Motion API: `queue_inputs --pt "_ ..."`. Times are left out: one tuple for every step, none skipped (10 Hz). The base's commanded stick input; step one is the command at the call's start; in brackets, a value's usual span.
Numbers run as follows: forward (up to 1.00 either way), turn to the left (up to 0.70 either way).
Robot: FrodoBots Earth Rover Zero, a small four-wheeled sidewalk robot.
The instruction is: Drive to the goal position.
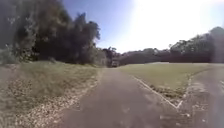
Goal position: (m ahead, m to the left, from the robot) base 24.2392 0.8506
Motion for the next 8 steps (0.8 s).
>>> queue_inputs --pt "0.50 0.00" --pt "0.50 -0.19" --pt "0.50 -0.45" --pt "0.50 -0.24" --pt "0.50 0.00" --pt "0.50 0.00" --pt "0.50 0.00" --pt "0.50 0.00"
